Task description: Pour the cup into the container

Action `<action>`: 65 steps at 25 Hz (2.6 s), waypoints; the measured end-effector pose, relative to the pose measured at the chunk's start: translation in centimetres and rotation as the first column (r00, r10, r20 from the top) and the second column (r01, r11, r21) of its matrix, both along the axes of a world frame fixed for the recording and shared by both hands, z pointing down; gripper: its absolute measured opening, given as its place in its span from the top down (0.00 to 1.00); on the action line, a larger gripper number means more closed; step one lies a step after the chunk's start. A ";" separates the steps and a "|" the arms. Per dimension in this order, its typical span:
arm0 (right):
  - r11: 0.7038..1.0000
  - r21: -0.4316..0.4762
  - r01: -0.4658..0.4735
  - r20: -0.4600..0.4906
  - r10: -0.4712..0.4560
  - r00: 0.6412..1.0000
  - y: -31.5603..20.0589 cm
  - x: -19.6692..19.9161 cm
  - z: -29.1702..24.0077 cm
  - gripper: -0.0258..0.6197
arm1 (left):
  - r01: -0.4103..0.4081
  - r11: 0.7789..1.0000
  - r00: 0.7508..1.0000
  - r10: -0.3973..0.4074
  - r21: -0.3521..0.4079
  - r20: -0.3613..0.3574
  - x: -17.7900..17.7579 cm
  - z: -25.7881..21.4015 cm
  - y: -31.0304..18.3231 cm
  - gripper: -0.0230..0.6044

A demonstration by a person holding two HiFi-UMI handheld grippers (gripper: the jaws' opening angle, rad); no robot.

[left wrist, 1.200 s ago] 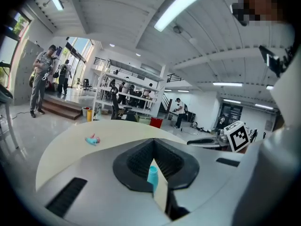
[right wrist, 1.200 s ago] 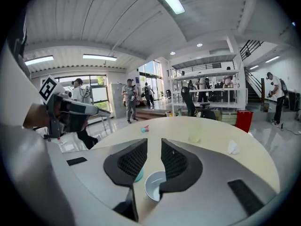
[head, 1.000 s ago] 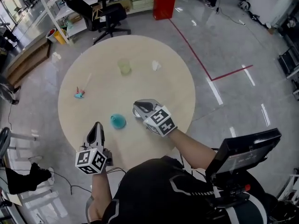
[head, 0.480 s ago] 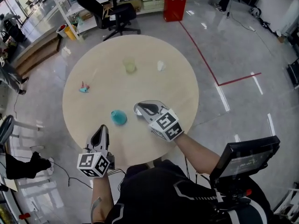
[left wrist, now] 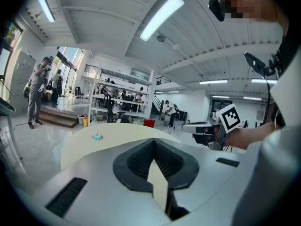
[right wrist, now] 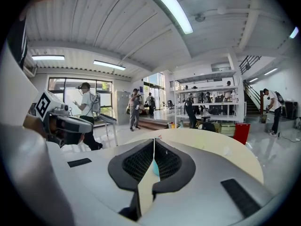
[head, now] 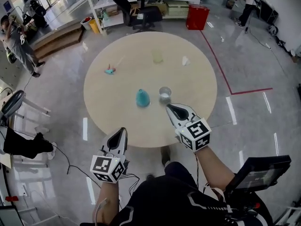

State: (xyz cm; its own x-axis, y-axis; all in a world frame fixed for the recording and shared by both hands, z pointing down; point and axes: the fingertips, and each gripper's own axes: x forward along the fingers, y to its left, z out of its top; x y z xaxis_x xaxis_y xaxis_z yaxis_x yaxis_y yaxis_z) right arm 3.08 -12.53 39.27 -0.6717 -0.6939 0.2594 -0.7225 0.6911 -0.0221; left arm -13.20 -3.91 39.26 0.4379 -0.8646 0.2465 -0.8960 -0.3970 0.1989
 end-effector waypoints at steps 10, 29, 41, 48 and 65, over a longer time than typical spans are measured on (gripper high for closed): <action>0.998 -0.015 -0.053 0.018 0.053 0.998 16.1 -0.6 -2.5 0.94 | -0.037 0.999 0.998 0.037 0.007 -0.048 -1.7 -1.6 13.2 0.96; 0.997 0.025 -0.078 0.179 0.072 0.981 42.2 14.5 -6.0 0.94 | -0.029 0.995 0.999 0.031 0.100 -0.014 12.4 -6.3 38.9 0.96; 0.991 0.045 -0.130 0.126 0.123 0.984 59.0 14.8 -6.8 0.94 | -0.076 0.989 0.997 0.079 0.130 -0.014 13.2 -6.6 56.7 0.96; 0.985 0.031 -0.167 0.135 0.162 0.978 72.4 10.5 -5.7 0.94 | -0.108 0.990 0.992 0.113 0.088 -0.054 9.3 -3.0 69.5 0.96; 0.994 0.077 -0.075 0.087 0.069 0.994 89.7 15.6 -8.9 0.95 | -0.053 0.993 0.994 0.062 0.102 -0.087 14.8 -7.0 85.6 0.96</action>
